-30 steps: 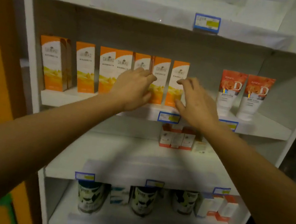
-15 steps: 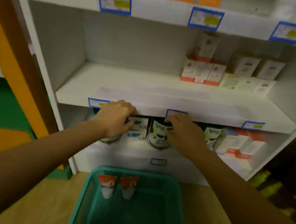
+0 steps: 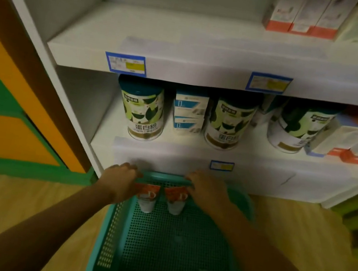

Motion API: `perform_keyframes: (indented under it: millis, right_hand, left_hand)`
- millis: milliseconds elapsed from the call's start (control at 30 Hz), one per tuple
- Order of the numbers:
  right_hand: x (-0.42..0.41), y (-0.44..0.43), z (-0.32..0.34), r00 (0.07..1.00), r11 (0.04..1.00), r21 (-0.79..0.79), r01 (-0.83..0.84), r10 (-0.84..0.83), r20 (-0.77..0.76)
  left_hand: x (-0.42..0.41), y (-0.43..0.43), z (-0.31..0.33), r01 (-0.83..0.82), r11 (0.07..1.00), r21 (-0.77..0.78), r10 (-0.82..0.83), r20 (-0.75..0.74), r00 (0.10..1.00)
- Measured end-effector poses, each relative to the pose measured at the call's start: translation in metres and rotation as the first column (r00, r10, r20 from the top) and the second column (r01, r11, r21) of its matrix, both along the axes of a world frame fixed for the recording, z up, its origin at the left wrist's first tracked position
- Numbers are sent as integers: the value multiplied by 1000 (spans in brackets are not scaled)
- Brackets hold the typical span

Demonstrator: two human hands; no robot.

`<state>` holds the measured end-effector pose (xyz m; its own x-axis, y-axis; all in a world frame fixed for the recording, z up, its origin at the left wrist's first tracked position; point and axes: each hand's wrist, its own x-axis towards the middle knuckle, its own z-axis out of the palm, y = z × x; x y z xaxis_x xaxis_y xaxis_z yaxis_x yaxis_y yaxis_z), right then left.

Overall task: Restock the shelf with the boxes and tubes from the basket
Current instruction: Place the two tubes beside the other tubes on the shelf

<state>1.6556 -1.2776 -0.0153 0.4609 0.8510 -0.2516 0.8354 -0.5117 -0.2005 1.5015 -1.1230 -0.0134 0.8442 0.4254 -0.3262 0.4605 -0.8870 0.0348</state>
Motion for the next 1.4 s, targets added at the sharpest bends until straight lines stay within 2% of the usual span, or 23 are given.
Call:
perform_keyframes:
  millis: [167,333,567,733,900,1067,1267,1400]
  right_hand:
    - [-3,13,-32,998,994,-108,3,3,59]
    - [-2,12,-30,989,991,-132,-18,37,143]
    - [14,-13,-3,992,994,-110,-1,15,126]
    - [37,-49,65,987,998,-39,49,-43,155]
    - [47,-88,186,963,995,53,89,-100,252]
    - [57,-121,300,952,972,187,145,-189,242]
    - [71,-156,431,923,938,327,118,-225,313]
    - [84,-173,501,886,876,466,124,-309,346]
  left_hand:
    - [3,-3,-34,-61,997,-45,63,56,996]
    - [6,-8,-45,-86,992,94,81,47,996]
    - [4,-14,-11,-59,993,101,54,57,997]
    - [14,-29,71,36,980,194,-61,125,990]
    - [35,-54,187,83,961,264,-137,191,972]
    - [57,-74,296,108,940,322,-195,251,948]
    - [71,-101,439,138,926,352,-285,409,867]
    - [84,-109,520,144,919,368,-325,497,805]
